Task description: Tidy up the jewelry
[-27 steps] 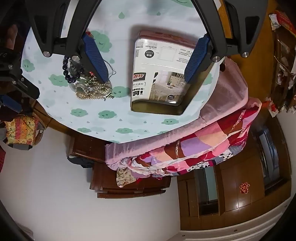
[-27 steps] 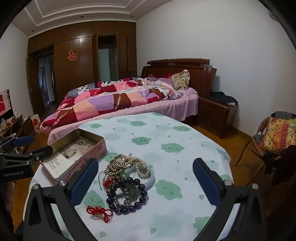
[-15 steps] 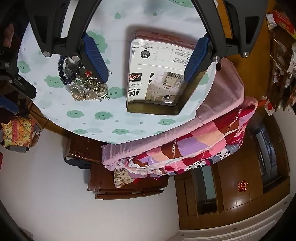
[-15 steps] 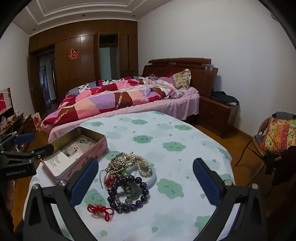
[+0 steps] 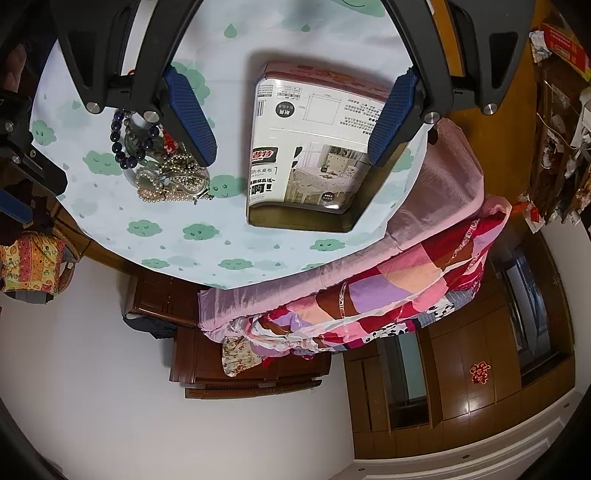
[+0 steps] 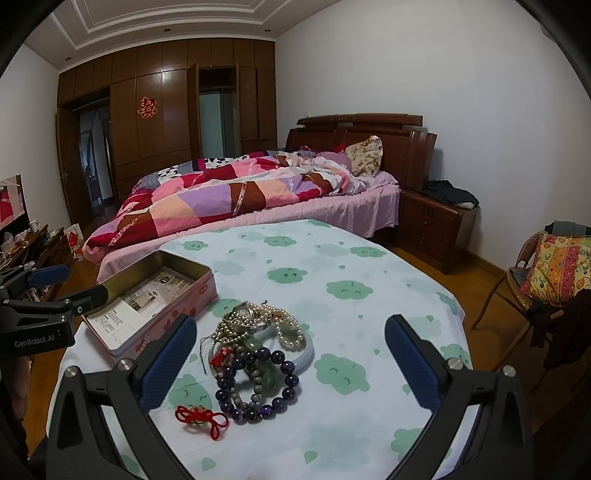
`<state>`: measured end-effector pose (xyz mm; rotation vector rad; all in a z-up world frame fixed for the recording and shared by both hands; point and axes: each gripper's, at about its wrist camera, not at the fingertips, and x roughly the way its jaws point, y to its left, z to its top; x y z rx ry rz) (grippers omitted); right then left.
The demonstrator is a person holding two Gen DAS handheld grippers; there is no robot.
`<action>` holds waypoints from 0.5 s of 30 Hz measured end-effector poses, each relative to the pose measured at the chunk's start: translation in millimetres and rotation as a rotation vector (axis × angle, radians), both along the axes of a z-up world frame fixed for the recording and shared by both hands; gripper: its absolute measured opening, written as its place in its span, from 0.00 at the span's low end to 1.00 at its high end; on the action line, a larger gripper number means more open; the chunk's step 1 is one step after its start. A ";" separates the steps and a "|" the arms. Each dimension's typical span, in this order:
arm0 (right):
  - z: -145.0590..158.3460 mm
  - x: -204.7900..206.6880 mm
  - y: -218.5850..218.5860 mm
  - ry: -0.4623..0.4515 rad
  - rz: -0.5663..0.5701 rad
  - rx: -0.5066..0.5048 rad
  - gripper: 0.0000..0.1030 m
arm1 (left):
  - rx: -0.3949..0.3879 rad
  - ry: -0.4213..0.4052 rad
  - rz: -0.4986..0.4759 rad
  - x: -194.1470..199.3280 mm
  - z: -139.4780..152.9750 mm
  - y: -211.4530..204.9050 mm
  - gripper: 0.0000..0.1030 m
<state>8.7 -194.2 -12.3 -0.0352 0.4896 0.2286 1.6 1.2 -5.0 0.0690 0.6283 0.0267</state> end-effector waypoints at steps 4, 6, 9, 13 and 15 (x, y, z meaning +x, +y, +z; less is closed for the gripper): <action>0.2 0.3 -0.1 0.001 0.000 0.000 1.00 | 0.001 0.000 0.002 0.1 -0.2 0.2 0.82; 0.1 0.2 0.1 0.002 0.000 0.000 1.00 | 0.001 0.000 0.003 -0.3 -0.5 0.8 0.82; 0.1 0.5 -0.3 0.002 0.001 0.000 1.00 | 0.001 0.001 0.001 -0.2 -0.3 1.3 0.82; -0.3 0.5 -0.2 0.003 0.000 0.000 1.00 | 0.001 0.001 0.002 -0.1 -0.2 0.7 0.82; -0.2 0.6 -0.5 0.003 0.001 0.000 1.00 | 0.003 0.001 0.002 -0.2 -0.2 0.8 0.82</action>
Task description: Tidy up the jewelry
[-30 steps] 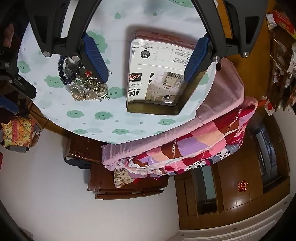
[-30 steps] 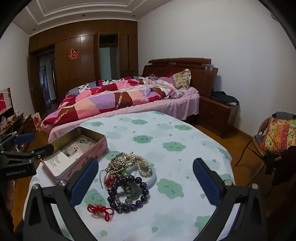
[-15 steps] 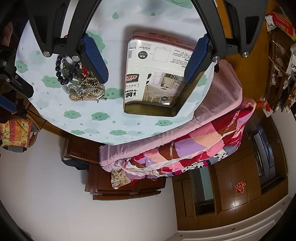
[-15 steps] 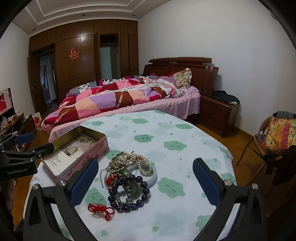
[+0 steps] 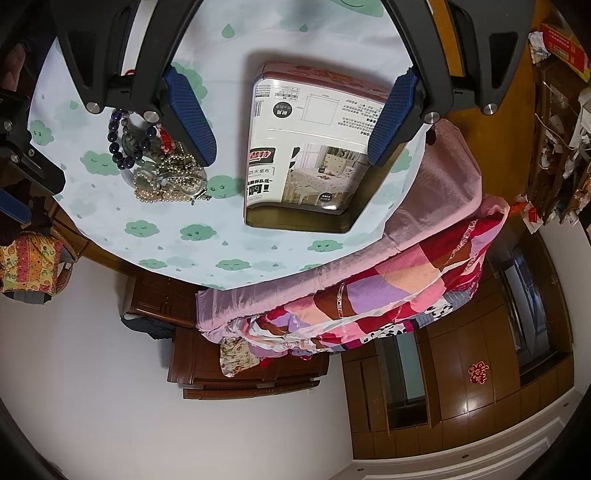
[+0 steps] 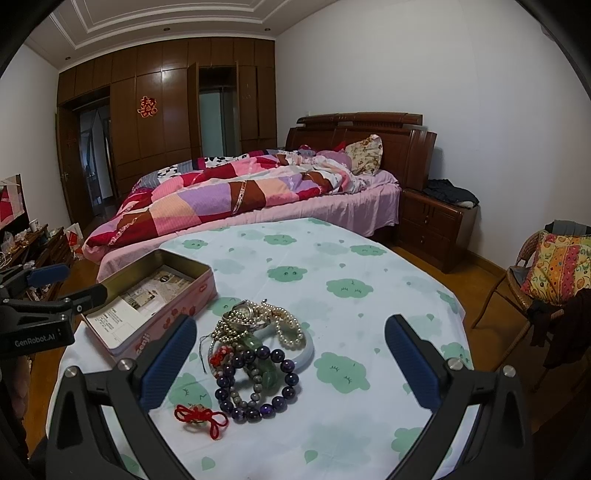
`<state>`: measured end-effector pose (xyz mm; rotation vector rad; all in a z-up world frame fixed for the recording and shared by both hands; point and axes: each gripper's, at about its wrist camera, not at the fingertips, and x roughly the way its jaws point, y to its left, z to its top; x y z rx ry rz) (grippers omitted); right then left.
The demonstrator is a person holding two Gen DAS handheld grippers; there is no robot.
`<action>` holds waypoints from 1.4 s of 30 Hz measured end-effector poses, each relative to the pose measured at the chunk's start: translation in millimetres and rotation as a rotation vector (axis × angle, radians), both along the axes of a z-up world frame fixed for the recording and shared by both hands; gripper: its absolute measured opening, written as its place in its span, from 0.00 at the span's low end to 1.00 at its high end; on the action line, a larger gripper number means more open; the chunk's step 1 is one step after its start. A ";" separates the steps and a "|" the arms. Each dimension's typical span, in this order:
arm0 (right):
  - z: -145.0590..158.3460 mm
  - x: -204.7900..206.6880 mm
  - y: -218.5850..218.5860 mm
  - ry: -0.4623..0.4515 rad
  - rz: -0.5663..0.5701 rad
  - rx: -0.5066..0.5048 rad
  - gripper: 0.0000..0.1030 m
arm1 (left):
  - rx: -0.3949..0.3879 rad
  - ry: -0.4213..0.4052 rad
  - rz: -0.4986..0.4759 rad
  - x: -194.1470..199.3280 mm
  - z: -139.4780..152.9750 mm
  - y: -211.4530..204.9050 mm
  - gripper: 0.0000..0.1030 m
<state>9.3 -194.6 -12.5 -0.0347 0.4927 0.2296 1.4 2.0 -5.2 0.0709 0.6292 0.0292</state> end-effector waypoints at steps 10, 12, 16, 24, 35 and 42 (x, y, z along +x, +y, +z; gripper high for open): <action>-0.5 0.3 0.0 0.002 0.000 -0.001 1.00 | 0.001 0.001 0.002 -0.3 0.3 2.4 0.82; -0.5 0.6 -0.3 0.002 0.000 0.001 1.00 | 0.001 0.001 0.002 -0.5 0.3 3.8 0.82; -0.8 0.9 0.0 0.003 0.001 0.001 1.00 | 0.001 0.001 0.002 -0.4 0.2 3.6 0.82; -0.9 1.6 -0.6 0.004 0.001 0.000 1.00 | 0.003 0.002 0.002 -0.3 0.1 3.5 0.82; -3.2 0.6 0.6 0.008 0.002 0.000 1.00 | 0.004 0.003 0.002 -0.2 0.0 3.7 0.82; -4.1 0.9 0.7 0.010 0.002 -0.001 1.00 | 0.005 0.005 0.002 -0.5 -0.7 3.2 0.82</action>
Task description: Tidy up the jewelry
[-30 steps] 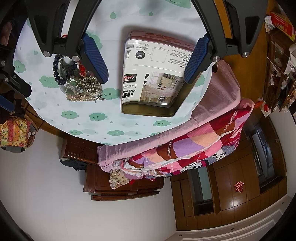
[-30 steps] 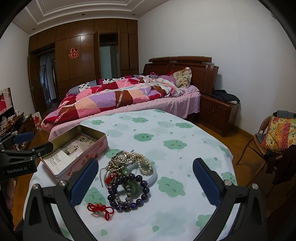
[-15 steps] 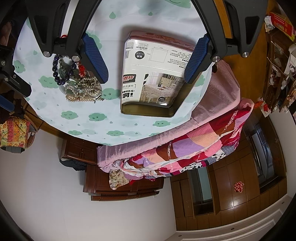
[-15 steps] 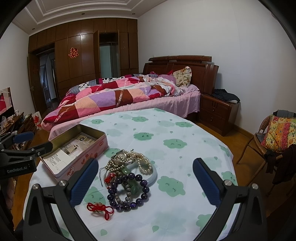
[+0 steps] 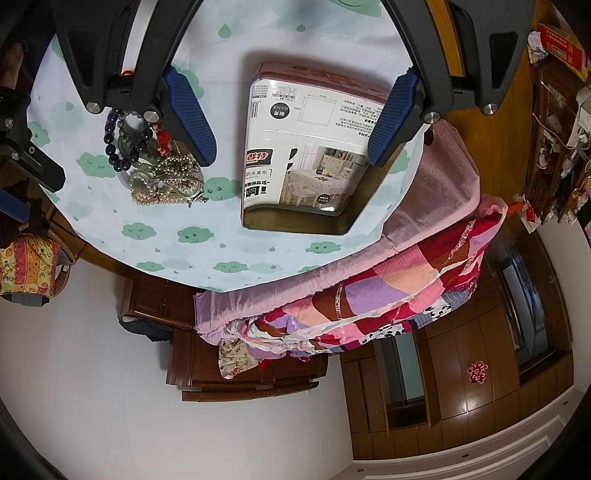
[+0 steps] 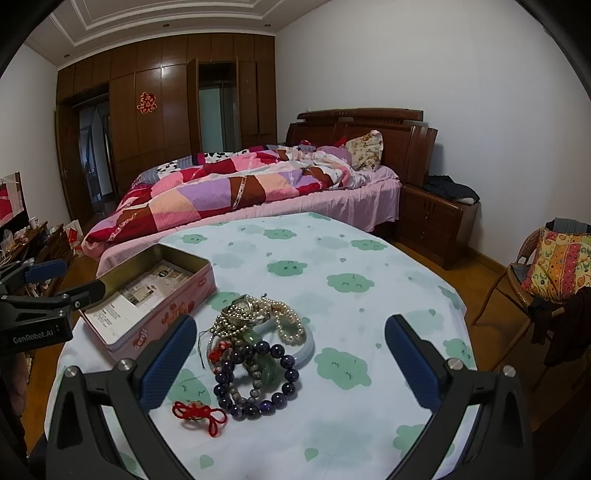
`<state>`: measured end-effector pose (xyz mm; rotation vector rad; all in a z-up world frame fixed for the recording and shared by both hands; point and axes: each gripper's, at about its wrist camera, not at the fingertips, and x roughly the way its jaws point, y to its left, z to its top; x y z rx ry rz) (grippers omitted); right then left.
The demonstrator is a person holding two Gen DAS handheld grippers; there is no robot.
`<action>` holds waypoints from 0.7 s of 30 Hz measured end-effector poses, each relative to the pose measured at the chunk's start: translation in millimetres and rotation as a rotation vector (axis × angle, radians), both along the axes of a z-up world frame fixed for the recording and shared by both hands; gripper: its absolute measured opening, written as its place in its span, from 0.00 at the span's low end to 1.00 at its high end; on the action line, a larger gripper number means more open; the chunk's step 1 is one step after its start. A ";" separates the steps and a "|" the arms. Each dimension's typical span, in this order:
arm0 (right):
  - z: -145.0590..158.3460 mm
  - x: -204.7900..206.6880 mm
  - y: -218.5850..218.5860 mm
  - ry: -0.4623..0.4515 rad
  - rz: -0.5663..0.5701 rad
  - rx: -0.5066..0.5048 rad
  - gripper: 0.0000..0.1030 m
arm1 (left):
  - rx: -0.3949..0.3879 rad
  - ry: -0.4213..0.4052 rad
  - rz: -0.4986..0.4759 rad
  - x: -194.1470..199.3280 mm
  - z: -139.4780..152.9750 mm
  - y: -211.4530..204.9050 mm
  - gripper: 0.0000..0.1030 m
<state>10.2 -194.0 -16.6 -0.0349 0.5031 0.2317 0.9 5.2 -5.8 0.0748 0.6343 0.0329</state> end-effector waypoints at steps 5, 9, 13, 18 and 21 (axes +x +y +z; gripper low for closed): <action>-10.9 -1.7 2.0 0.002 0.002 0.000 1.00 | -0.001 0.000 0.000 -0.9 -0.7 2.4 0.82; -9.3 -1.0 1.6 0.003 0.001 0.000 1.00 | -0.005 0.005 -0.005 -0.2 -4.7 1.8 0.82; -11.5 -1.0 1.8 0.006 0.009 0.000 1.00 | -0.035 0.017 -0.034 0.1 -9.8 1.5 0.82; -28.8 -1.3 -2.0 0.039 0.015 -0.016 0.97 | -0.026 0.025 -0.073 -0.5 -17.9 -6.6 0.82; -41.6 -0.3 -8.5 0.081 0.014 -0.024 0.90 | -0.031 0.030 -0.098 -0.5 -22.7 -15.2 0.82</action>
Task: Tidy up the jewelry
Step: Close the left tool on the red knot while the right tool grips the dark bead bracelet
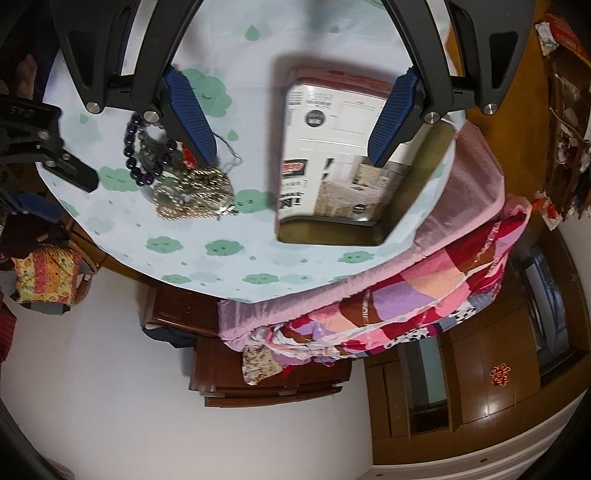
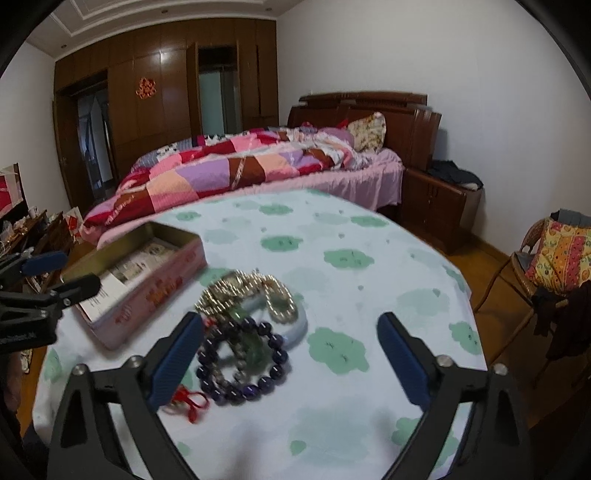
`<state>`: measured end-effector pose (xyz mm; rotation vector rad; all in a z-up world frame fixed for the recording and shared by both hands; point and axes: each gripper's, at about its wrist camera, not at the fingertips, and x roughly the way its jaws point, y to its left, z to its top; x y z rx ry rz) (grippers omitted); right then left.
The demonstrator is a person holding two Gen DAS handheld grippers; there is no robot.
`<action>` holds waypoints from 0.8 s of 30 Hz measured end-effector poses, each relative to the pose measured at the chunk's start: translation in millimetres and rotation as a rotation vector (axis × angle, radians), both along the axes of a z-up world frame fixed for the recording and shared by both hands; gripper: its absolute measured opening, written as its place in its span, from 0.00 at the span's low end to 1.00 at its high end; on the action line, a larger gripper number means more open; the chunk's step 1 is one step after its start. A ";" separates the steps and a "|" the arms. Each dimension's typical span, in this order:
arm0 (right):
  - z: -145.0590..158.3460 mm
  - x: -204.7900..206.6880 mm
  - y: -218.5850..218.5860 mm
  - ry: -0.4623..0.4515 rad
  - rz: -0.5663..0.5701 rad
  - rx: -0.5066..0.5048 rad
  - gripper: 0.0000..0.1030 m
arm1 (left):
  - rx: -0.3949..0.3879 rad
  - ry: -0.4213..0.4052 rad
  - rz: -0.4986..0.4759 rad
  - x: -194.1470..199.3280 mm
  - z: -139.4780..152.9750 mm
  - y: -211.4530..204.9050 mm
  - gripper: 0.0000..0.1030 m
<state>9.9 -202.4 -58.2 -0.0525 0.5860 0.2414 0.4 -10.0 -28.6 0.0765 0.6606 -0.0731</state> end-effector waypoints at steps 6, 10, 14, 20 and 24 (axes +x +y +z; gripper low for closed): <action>-12.7 -0.8 -19.4 0.083 0.008 0.002 0.80 | 0.025 0.041 -0.055 0.2 -14.4 -23.9 0.82; -17.9 -8.0 -26.3 0.099 0.017 -0.001 0.80 | 0.019 0.071 -0.098 -2.9 -22.1 -37.7 0.82; -22.6 -11.2 -28.8 0.118 0.041 0.014 0.78 | 0.020 0.069 -0.115 -10.6 -23.6 -48.4 0.82; -22.4 -5.3 -26.9 0.133 0.065 0.015 0.73 | 0.016 0.086 -0.162 -14.4 -27.6 -59.0 0.81; -22.4 -0.6 -25.2 0.138 0.061 0.009 0.73 | -0.015 0.147 -0.185 -6.9 -38.3 -59.9 0.64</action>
